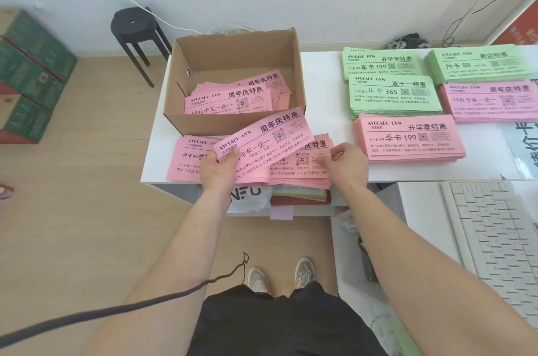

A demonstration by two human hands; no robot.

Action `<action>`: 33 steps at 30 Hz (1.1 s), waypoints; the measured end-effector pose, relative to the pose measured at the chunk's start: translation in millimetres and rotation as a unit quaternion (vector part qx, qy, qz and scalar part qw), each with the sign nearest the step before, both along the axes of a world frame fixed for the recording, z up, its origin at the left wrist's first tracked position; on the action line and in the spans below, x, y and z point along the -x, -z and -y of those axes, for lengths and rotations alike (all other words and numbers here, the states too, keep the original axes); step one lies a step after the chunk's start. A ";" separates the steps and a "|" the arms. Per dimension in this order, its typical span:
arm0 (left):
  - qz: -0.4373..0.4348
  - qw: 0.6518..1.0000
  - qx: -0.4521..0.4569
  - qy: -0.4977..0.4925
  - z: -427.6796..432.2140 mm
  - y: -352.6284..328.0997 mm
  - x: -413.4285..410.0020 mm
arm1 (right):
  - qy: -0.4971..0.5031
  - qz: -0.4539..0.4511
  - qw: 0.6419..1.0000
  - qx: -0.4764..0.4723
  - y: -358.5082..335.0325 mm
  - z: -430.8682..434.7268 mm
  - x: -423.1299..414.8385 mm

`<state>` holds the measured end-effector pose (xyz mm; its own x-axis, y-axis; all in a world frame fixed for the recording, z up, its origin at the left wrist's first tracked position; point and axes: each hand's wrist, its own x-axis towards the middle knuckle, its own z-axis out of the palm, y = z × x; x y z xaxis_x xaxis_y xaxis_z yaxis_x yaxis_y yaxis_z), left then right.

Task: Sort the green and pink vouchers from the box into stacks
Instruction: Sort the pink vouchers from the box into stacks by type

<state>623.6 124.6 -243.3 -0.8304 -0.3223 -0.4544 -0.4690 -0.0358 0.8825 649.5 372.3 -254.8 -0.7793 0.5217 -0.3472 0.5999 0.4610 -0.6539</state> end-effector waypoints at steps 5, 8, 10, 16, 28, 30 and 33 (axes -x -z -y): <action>-0.007 1.000 0.001 0.003 2.5 -1.2 -0.8 | -0.029 0.008 0.999 -0.019 -4.9 -5.1 3.4; -0.007 1.000 0.003 0.004 2.2 -1.0 -0.9 | -0.023 0.003 1.000 -0.014 -9.4 -9.3 4.9; -0.010 1.000 0.004 0.005 1.0 -2.5 -1.7 | -0.028 0.001 0.999 -0.014 -11.5 -11.1 5.0; -0.012 1.000 -0.007 0.011 0.3 -4.8 -1.7 | -0.032 0.005 0.999 -0.007 -14.3 -15.1 6.6; -0.009 1.000 -0.014 0.013 1.9 -8.4 -2.4 | -0.024 -0.004 1.000 -0.008 -15.5 -20.9 6.5; -0.009 1.000 -0.014 0.014 2.9 -7.8 -1.9 | -0.028 -0.003 1.000 -0.001 -15.7 -20.3 6.7; -0.009 1.000 -0.011 0.019 3.1 -9.0 -1.7 | -0.034 0.003 0.999 0.013 -16.2 -18.2 6.9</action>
